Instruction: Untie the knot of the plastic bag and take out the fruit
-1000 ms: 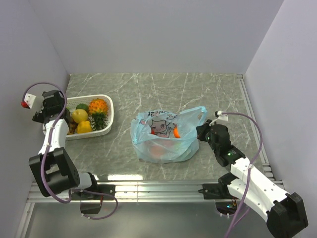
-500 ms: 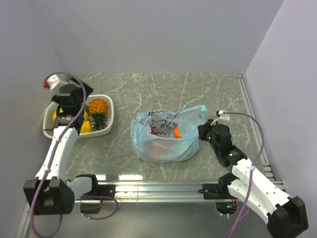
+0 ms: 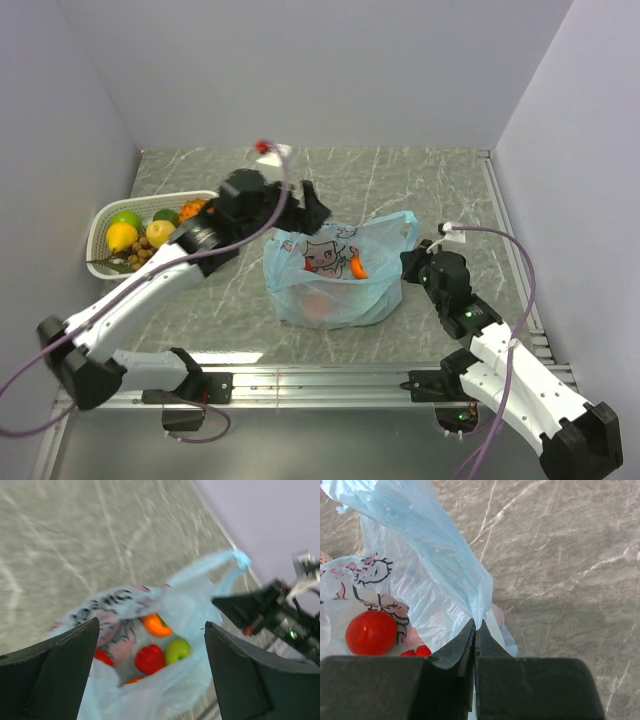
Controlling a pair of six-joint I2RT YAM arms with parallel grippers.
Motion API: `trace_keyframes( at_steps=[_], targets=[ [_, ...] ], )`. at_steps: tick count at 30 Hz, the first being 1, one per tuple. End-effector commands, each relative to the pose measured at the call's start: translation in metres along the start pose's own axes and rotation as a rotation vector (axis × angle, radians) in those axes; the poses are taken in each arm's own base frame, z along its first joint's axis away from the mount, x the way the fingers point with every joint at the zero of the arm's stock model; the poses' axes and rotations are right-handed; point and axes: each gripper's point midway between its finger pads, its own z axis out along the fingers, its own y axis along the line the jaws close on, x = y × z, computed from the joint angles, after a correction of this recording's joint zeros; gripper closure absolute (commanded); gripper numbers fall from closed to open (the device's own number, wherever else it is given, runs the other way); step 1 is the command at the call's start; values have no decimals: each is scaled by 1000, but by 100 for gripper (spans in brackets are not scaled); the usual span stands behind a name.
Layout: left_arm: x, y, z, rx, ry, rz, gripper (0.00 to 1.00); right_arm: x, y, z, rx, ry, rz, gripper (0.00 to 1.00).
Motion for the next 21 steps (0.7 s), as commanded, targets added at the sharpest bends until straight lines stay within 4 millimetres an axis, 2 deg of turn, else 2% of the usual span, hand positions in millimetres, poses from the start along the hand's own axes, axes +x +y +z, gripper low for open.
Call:
trace_keyframes(
  at_steps=[1,2,4,5,6,8,9,11,14,17,19,21],
  targets=[
    [42,-37,15,70,178,107,10,-24,16,-7,-47,-52,-2,100],
    [48,-38,28,46,194,117,11,-23,16,-8,-49,-50,-5,100],
    [59,-48,39,43,221,135,16,-22,16,-9,-49,-50,-13,100],
    [56,-49,44,25,219,141,17,-22,16,-10,-49,-52,-18,100],
    [72,-45,58,0,265,151,19,-23,15,-11,-50,-57,-18,100],
    [76,-42,69,-43,291,153,25,-21,16,-12,-57,-54,-28,100],
    [93,-35,81,-71,341,165,27,-21,16,-13,-60,-57,-27,100],
    [117,-27,90,-128,416,207,33,-20,15,-14,-59,-59,-32,100],
    [152,-23,90,-174,517,268,37,-20,14,-15,-58,-64,-36,100],
    [186,-11,77,-229,594,287,39,-21,14,-15,-58,-67,-37,100],
    [201,-16,69,-205,624,261,40,-21,16,-15,-64,-69,-33,100],
    [218,-13,57,-207,662,255,41,-21,19,-15,-74,-65,-31,100]
  ],
)
